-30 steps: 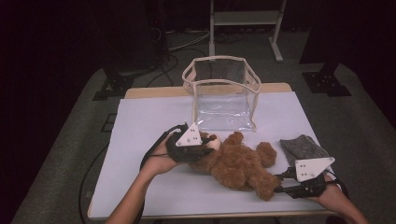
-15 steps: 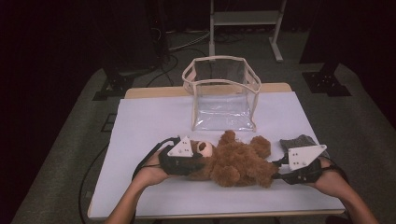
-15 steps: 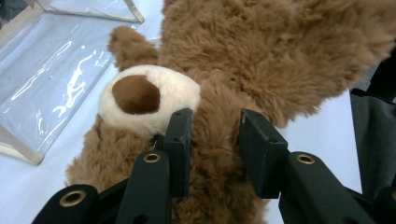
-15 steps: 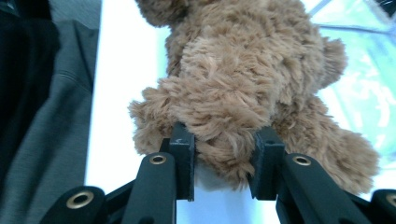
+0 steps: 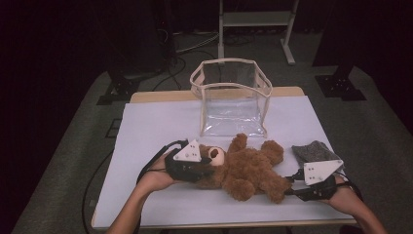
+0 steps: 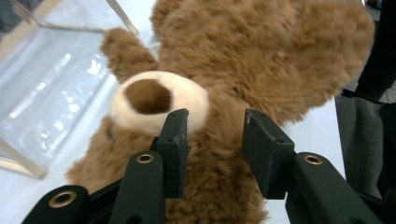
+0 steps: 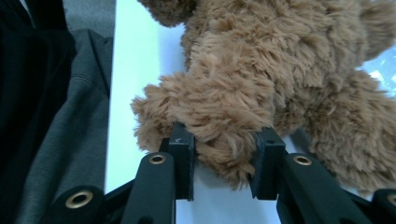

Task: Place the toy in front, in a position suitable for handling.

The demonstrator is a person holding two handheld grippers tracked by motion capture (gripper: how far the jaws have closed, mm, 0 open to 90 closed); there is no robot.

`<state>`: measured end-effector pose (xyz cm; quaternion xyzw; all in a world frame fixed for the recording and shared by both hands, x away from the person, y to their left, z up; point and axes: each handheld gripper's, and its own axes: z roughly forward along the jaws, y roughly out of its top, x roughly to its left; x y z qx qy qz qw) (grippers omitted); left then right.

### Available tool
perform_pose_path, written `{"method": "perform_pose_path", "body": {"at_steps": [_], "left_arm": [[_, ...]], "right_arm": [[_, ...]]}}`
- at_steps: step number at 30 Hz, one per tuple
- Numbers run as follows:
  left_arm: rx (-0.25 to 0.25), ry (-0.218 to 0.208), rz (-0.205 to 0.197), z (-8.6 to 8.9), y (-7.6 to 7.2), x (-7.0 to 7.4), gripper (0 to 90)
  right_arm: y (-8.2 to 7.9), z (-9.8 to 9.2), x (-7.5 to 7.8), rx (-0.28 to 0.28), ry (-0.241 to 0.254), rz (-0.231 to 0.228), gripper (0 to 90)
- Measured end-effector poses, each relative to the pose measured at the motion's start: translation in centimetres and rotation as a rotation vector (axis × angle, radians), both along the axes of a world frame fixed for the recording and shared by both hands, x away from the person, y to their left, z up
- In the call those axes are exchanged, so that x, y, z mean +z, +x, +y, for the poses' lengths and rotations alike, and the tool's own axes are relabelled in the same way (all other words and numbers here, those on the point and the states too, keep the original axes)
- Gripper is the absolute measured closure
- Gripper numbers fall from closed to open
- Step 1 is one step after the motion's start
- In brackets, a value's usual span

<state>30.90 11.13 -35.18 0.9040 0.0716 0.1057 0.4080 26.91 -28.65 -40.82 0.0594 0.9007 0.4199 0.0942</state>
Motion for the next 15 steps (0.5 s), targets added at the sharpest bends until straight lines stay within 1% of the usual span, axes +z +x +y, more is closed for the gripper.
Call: {"method": "perform_pose_path", "body": {"at_steps": [2, 3, 5, 6, 7, 8, 9, 10, 12, 13, 14, 15], "left_arm": [[0.010, -0.008, -0.006, 0.1, 0.5, 0.5, 56.2], [0.013, -0.018, 0.001, 0.1, 0.8, 0.6, 54.2], [0.020, -0.010, 0.007, 0.0, 1.4, 0.4, 49.0], [0.016, 0.000, 0.020, -0.1, 1.8, 0.1, 47.6], [0.009, -0.001, 0.047, -0.3, 2.2, -0.3, 46.0], [0.008, 0.007, 0.055, -0.4, 2.3, -0.6, 45.7], [0.007, 0.025, 0.061, -0.4, 2.4, -1.0, 45.9], [0.006, 0.030, 0.068, -0.3, 2.4, -1.3, 46.4], [0.009, 0.002, 0.088, 0.1, 2.1, -1.7, 47.5], [0.010, 0.000, 0.090, 0.3, 1.9, -1.8, 47.9], [0.007, 0.004, 0.086, 0.5, 1.7, -1.8, 48.1], [0.005, 0.002, 0.082, 0.7, 1.3, -1.9, 48.1]], "right_arm": [[-0.3, -0.2, -0.3, 0.001, 0.007, 0.012, 66.3], [-0.5, -0.3, -0.4, 0.002, 0.008, 0.015, 66.1], [-0.6, -0.5, -0.7, 0.008, 0.011, 0.023, 65.7], [-0.6, -0.5, -0.8, 0.009, 0.011, 0.030, 65.3], [-0.6, -0.6, -0.8, 0.010, 0.009, 0.036, 64.7], [-0.5, -0.5, -0.8, 0.010, 0.012, 0.050, 63.0], [-0.4, -0.5, -0.8, 0.008, 0.017, 0.066, 61.0], [-0.3, -0.6, -0.7, 0.002, 0.035, 0.101, 56.5], [-0.1, -0.7, -0.3, 0.006, 0.047, 0.151, 51.0], [0.0, -0.8, 0.0, 0.009, 0.048, 0.164, 47.8], [0.0, -1.1, 0.3, 0.009, 0.058, 0.174, 46.5], [0.0, -1.5, 0.7, 0.013, 0.077, 0.184, 46.3]]}}
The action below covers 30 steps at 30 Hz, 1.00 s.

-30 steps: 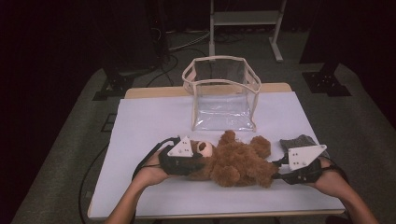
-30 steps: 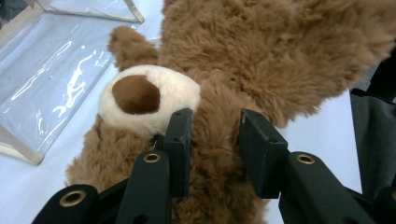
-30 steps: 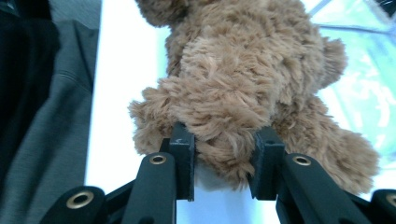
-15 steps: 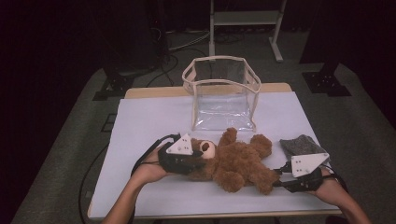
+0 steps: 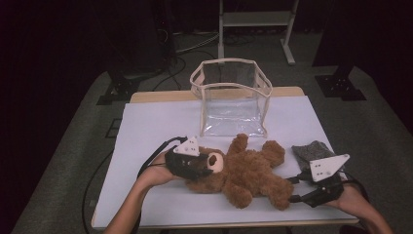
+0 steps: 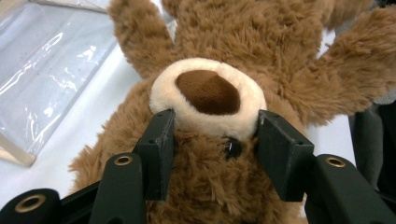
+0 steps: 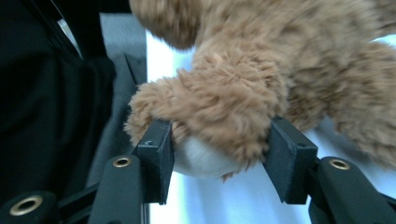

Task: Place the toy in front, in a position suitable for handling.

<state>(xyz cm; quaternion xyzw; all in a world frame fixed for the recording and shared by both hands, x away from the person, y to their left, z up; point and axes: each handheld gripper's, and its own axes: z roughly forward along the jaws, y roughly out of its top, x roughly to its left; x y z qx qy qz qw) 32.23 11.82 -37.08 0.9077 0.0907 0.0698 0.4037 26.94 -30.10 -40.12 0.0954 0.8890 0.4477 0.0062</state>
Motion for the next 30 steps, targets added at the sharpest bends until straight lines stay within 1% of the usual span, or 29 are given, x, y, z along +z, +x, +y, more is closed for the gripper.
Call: {"method": "perform_pose_path", "body": {"at_steps": [1, 2, 4, 6, 7, 8, 9, 10, 11, 13, 14, 16, 17, 18, 20, 21, 22, 24, 27, 29, 30], "left_arm": [[-0.002, -0.001, -0.001, 0.0, -0.1, 0.0, 48.1], [-0.006, 0.001, -0.005, 0.2, -0.5, -0.1, 48.1], [-0.012, 0.001, -0.008, 0.2, -1.0, -0.1, 48.1], [-0.021, 0.003, -0.007, 0.2, -1.4, -0.1, 48.2], [-0.032, 0.004, -0.007, 0.2, -1.7, -0.1, 48.3], [-0.040, 0.007, -0.008, 0.2, -1.9, -0.1, 48.3], [-0.045, 0.008, -0.010, 0.3, -2.2, 0.0, 48.3], [-0.048, 0.011, -0.013, 0.3, -2.4, 0.0, 48.3], [-0.048, 0.010, -0.015, 0.4, -2.6, 0.0, 48.1], [-0.052, 0.008, -0.018, 0.5, -2.9, -0.1, 47.3], [-0.054, 0.005, -0.018, 0.5, -3.0, -0.1, 47.0], [-0.061, 0.001, -0.013, 0.7, -3.0, -0.2, 46.8], [-0.055, 0.004, -0.010, 0.7, -3.1, -0.2, 46.6], [-0.050, 0.010, -0.011, 0.8, -3.1, -0.3, 46.3], [-0.043, 0.009, -0.009, 1.2, -3.1, -0.3, 46.2], [-0.036, 0.009, -0.009, 1.4, -3.1, -0.4, 46.2], [-0.035, 0.005, -0.007, 1.5, -3.0, -0.4, 46.2], [-0.026, -0.013, -0.003, 1.8, -3.1, -0.6, 46.1], [-0.023, -0.040, -0.004, 1.8, -3.1, -0.8, 45.2], [-0.020, -0.047, -0.008, 1.7, -3.1, -0.8, 45.2], [-0.020, -0.045, -0.009, 1.6, -3.1, -0.8, 45.1]], "right_arm": [[0.0, -0.5, 0.5, -0.002, 0.024, -0.003, 45.2], [0.0, -0.7, 0.7, -0.007, 0.033, -0.005, 44.2], [0.0, -1.3, 1.7, -0.024, 0.070, -0.007, 43.0], [0.0, -1.5, 2.3, -0.051, 0.080, -0.023, 43.1], [0.1, -1.3, 2.4, -0.068, 0.080, -0.025, 43.2], [0.3, -0.9, 2.4, -0.074, 0.083, -0.016, 43.5], [0.5, -0.4, 2.3, -0.092, 0.073, -0.020, 44.1], [0.8, 0.2, 1.9, -0.098, 0.051, -0.003, 44.2], [1.0, 0.9, 1.4, -0.085, 0.030, 0.004, 44.4], [1.3, 2.4, 0.3, -0.089, -0.027, 0.006, 44.4], [1.5, 3.0, -0.3, -0.086, -0.038, 0.009, 44.3], [1.8, 3.8, -1.1, -0.086, -0.033, 0.002, 44.6], [2.1, 4.2, -1.3, -0.087, -0.025, -0.004, 45.3], [2.3, 4.6, -1.2, -0.081, -0.022, -0.008, 45.4], [2.8, 5.1, -0.8, -0.075, -0.019, -0.034, 45.6], [3.1, 5.4, -0.6, -0.076, -0.020, -0.041, 45.7], [3.4, 5.6, -0.4, -0.075, -0.025, -0.053, 45.6], [3.8, 5.9, -0.4, -0.075, -0.038, -0.061, 45.7], [4.0, 5.6, -0.8, -0.078, -0.022, -0.034, 45.3], [3.7, 4.9, -0.9, -0.091, -0.017, -0.034, 43.0], [3.5, 4.4, -0.8, -0.102, -0.010, -0.043, 41.9]]}}
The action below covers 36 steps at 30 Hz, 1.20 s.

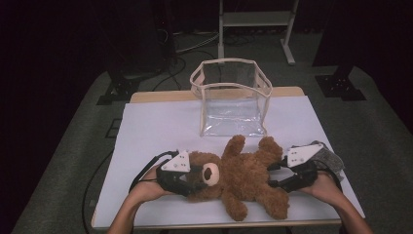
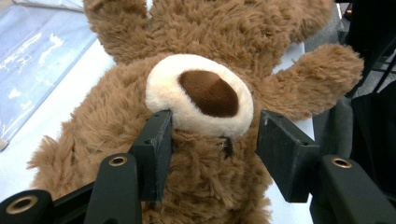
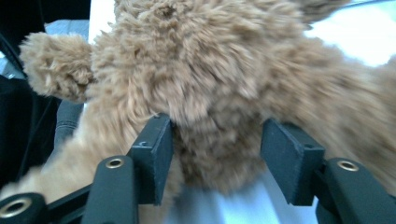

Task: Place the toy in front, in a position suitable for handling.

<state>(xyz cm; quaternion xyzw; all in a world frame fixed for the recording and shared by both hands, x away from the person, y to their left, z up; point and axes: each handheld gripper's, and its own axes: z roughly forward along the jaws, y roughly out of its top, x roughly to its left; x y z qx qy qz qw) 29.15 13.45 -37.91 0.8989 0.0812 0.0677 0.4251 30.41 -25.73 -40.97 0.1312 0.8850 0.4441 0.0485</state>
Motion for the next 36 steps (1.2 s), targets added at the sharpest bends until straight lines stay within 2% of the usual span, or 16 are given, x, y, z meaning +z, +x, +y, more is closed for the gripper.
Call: {"method": "perform_pose_path", "body": {"at_steps": [2, 6, 10, 14, 17, 21, 23, 26, 31, 33, 36], "left_arm": [[0.002, 0.005, -0.006, -0.1, 0.0, 0.0, 44.2], [-0.004, 0.007, -0.005, -0.1, 0.0, 0.1, 43.1], [-0.007, 0.010, -0.010, -0.2, 0.0, 0.1, 42.2], [-0.009, 0.017, -0.015, -0.3, 0.0, 0.1, 41.9], [-0.018, 0.015, -0.019, -0.2, -0.1, 0.1, 41.9], [-0.020, 0.006, -0.026, -0.1, -0.1, 0.0, 41.5], [-0.025, 0.002, -0.027, -0.1, 0.0, -0.1, 40.3], [-0.030, -0.004, -0.025, -0.2, 0.1, -0.1, 37.5], [-0.019, -0.005, -0.067, -0.6, 0.7, 0.6, 27.7], [-0.026, -0.010, -0.079, -0.8, 0.9, 0.6, 26.4], [-0.024, 0.006, -0.100, -1.1, 1.5, 0.7, 24.3]], "right_arm": [[-0.4, -1.4, 0.3, -0.038, -0.002, -0.017, 40.2], [-0.6, -5.5, 0.8, -0.160, -0.022, -0.033, 38.4], [-0.1, -9.4, 0.8, -0.283, -0.041, -0.030, 38.3], [0.9, -11.6, 0.0, -0.359, -0.066, -0.009, 38.3], [1.9, -12.2, -1.0, -0.397, -0.074, 0.019, 37.1], [3.0, -12.2, -3.1, -0.431, -0.119, 0.050, 36.7], [3.3, -12.1, -4.2, -0.447, -0.141, 0.064, 39.8], [3.3, -12.3, -4.5, -0.456, -0.115, 0.051, 51.3], [3.2, -12.7, -4.6, -0.453, -0.093, 0.049, 72.2], [3.2, -12.6, -4.5, -0.449, -0.098, 0.042, 76.1], [3.0, -12.5, -4.1, -0.436, -0.106, 0.030, 79.2]]}}
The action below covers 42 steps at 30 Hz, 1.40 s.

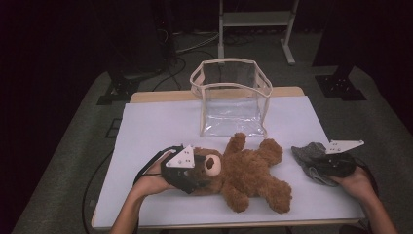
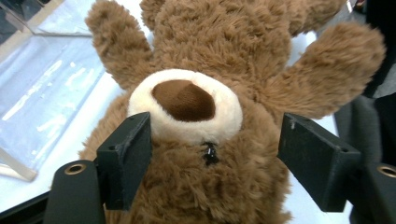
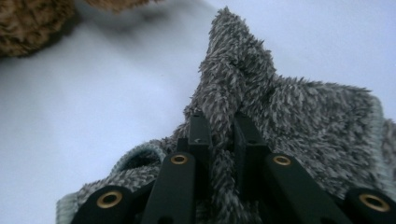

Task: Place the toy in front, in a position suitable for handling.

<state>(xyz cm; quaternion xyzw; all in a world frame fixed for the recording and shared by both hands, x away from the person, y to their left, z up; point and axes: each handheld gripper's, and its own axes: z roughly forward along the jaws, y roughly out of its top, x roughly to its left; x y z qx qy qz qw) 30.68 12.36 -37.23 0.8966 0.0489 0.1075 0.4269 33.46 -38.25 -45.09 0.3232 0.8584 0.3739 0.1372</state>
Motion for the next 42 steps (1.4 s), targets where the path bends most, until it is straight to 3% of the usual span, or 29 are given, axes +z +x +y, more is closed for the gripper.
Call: {"method": "perform_pose_path", "body": {"at_steps": [3, 6, 10, 14, 16, 20, 23, 27, 29, 33, 36, 42], "left_arm": [[0.017, -0.003, 0.003, 0.1, 0.6, 0.0, 23.6], [0.021, 0.021, 0.021, 0.0, 0.9, -0.5, 25.2], [0.022, 0.017, 0.032, 0.0, 0.4, -0.8, 26.3], [0.011, 0.015, 0.042, 0.2, -0.1, -0.8, 28.8], [0.007, 0.016, 0.047, 0.3, -0.4, -0.8, 29.4], [-0.014, 0.018, 0.054, 0.5, -1.2, -0.8, 30.5], [-0.032, 0.024, 0.050, 0.6, -1.8, -0.7, 31.3], [-0.042, 0.019, 0.031, 0.9, -2.0, -0.7, 31.3], [-0.046, 0.006, 0.012, 1.1, -1.6, -0.5, 31.7], [-0.038, -0.054, -0.028, 1.1, -0.4, -0.3, 28.0], [-0.059, -0.069, 0.003, 0.4, 0.5, -0.7, 24.9], [-0.059, -0.086, 0.031, 0.2, 0.3, -1.5, 27.1]], "right_arm": [[-0.3, -0.1, 0.6, 0.016, 0.014, 0.006, 79.6], [-0.9, -0.1, 1.8, 0.042, 0.046, -0.009, 79.6], [-2.0, 0.3, 4.1, 0.093, 0.092, -0.057, 79.5], [-3.5, 2.2, 6.7, 0.182, 0.143, -0.109, 79.3], [-4.4, 3.7, 8.0, 0.246, 0.149, -0.147, 79.2], [-5.6, 7.7, 9.5, 0.381, 0.173, -0.168, 79.1], [-5.9, 11.6, 9.6, 0.490, 0.145, -0.176, 79.1], [-5.8, 15.2, 8.6, 0.578, 0.100, -0.162, 79.1], [-5.4, 15.8, 7.7, 0.591, 0.103, -0.131, 79.2], [-5.4, 15.1, 6.8, 0.573, 0.130, -0.108, 79.3], [-5.7, 14.8, 6.5, 0.567, 0.131, -0.105, 79.3], [-5.9, 14.4, 7.1, 0.537, 0.170, -0.133, 79.5]]}}
